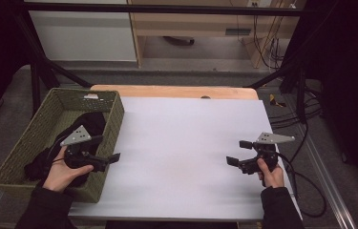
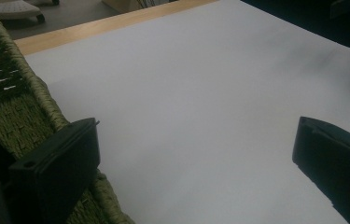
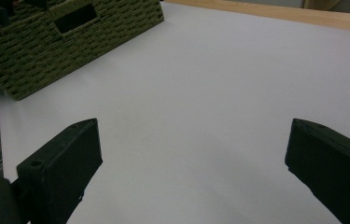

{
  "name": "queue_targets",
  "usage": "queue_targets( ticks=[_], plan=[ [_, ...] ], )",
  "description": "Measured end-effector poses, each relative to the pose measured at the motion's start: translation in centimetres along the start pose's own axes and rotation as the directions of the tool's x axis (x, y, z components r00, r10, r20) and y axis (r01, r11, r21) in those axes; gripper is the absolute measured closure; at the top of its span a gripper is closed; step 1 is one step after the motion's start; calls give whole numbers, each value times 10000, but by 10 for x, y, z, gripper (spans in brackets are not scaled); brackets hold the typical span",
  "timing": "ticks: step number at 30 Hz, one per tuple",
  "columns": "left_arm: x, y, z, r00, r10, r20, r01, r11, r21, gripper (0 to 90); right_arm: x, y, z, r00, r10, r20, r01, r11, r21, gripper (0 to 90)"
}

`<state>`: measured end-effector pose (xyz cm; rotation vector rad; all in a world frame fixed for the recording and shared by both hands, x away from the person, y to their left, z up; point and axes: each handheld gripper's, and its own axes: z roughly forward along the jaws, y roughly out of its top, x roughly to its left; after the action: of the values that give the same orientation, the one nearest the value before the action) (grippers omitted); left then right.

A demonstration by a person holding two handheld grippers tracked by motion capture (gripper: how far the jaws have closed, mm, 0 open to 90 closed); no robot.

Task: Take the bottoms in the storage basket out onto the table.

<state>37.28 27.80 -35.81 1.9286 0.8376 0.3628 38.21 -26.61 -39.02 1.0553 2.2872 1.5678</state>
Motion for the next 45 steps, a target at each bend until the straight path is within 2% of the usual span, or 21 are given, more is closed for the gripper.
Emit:
queue_targets(
  ticks=[17, 37, 45],
  plan=[
    [0, 2, -2, 10000, 5, 45, -6, 10000, 43, 5, 0, 0, 1, 10000, -20, -93, 21, 9999, 122, 44],
    [4, 4, -9, 9999, -38, -162, 41, 9998, 171, 5, 0, -1, 2, 9999, -22, -153, 24, 9998, 177, 44],
    [8, 5, -15, 9990, -108, -434, 113, 9999, 112, 7, 1, -1, 4, 9998, -3, -188, 9, 9996, 279, 44]
  ],
)
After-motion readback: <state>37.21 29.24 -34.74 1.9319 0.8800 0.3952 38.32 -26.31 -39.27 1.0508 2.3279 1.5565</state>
